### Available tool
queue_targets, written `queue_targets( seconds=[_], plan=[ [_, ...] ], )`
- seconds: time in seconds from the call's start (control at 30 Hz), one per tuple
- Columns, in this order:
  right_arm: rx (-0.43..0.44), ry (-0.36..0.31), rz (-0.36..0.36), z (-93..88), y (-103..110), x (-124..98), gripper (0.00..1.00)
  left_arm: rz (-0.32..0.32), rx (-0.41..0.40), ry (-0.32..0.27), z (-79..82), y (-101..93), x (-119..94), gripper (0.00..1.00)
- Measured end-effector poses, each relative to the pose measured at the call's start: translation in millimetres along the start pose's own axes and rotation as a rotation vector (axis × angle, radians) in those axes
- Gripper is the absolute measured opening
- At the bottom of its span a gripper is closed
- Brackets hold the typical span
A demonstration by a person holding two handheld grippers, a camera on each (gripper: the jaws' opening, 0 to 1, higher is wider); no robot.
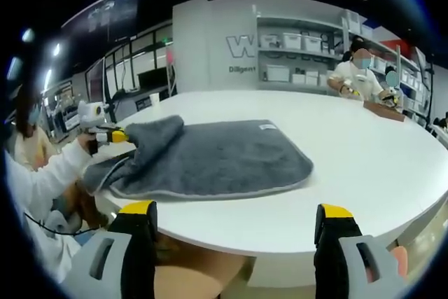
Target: Open the folded towel by lifting each exposed corner and separating the folded layers until the towel lies flat within the target outline without major curled edges
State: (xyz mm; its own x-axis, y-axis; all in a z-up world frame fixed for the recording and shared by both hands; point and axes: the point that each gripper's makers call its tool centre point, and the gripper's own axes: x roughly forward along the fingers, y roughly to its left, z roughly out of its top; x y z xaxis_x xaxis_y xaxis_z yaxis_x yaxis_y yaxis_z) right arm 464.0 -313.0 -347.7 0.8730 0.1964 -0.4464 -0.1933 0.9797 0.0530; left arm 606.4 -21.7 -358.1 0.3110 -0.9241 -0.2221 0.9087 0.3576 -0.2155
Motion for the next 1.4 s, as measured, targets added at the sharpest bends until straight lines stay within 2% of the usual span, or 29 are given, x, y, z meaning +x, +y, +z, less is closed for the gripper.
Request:
queue_targets(
  seconds=[0.17, 0.2, 0.27, 0.33, 0.47, 0.6, 0.67, 0.73, 0.8, 0.93, 1.1, 1.23, 1.27, 1.3, 1.4],
  plan=[
    [0.000, -0.002, 0.002, 0.4, 0.3, -0.4, 0.93, -0.034, -0.109, -0.014, 7.6, -6.8, -1.3, 0.04],
    [-0.001, -0.002, 0.002, 0.4, 0.3, -0.5, 0.93, -0.033, -0.155, -0.003, 9.4, -6.4, -3.4, 0.03],
    [-0.001, -0.002, 0.001, 0.5, 0.0, -0.7, 0.93, -0.033, -0.171, 0.008, 12.2, -5.0, -5.4, 0.03],
    [0.000, -0.004, 0.001, 1.0, -0.5, -1.0, 0.93, -0.029, -0.220, 0.045, 12.6, -5.2, -8.7, 0.03],
    [0.000, -0.005, 0.000, 1.4, -0.7, -0.9, 0.93, 0.000, -0.236, 0.103, 22.2, -0.1, -16.1, 0.03],
    [-0.003, -0.001, 0.004, 1.2, 0.7, 0.4, 0.93, 0.016, -0.330, 0.155, 36.1, -0.6, -25.3, 0.03],
    [-0.007, 0.003, 0.007, 0.9, 2.0, 1.0, 0.93, 0.042, -0.382, 0.211, 42.8, 2.5, -32.1, 0.03],
    [-0.010, 0.004, 0.008, 1.1, 3.0, 0.8, 0.93, 0.055, -0.395, 0.251, 46.3, 4.8, -36.2, 0.03],
    [-0.012, 0.001, 0.009, 1.9, 3.5, 0.4, 0.93, 0.099, -0.419, 0.329, 49.8, 10.1, -44.1, 0.03],
    [-0.014, -0.003, 0.006, 2.8, 4.0, -0.1, 0.93, 0.209, -0.354, 0.433, 59.2, 22.9, -56.5, 0.03],
    [-0.019, 0.007, 0.014, 1.4, 6.5, 2.5, 0.93, 0.362, -0.247, 0.621, 59.3, 38.2, -72.8, 0.03],
    [-0.024, 0.012, 0.019, 0.6, 8.6, 3.1, 0.93, 0.463, -0.188, 0.766, 46.7, 54.2, -83.3, 0.03],
    [-0.024, 0.011, 0.021, 0.8, 8.9, 2.9, 0.93, 0.471, -0.184, 0.776, 45.3, 55.5, -84.0, 0.03],
    [-0.024, 0.009, 0.021, 1.2, 8.8, 2.5, 0.93, 0.501, -0.174, 0.820, 38.6, 61.8, -86.6, 0.03],
    [-0.022, 0.006, 0.018, 1.8, 7.8, 1.5, 0.93, 0.554, -0.154, 0.891, 24.2, 76.9, -89.2, 0.03]
  ],
)
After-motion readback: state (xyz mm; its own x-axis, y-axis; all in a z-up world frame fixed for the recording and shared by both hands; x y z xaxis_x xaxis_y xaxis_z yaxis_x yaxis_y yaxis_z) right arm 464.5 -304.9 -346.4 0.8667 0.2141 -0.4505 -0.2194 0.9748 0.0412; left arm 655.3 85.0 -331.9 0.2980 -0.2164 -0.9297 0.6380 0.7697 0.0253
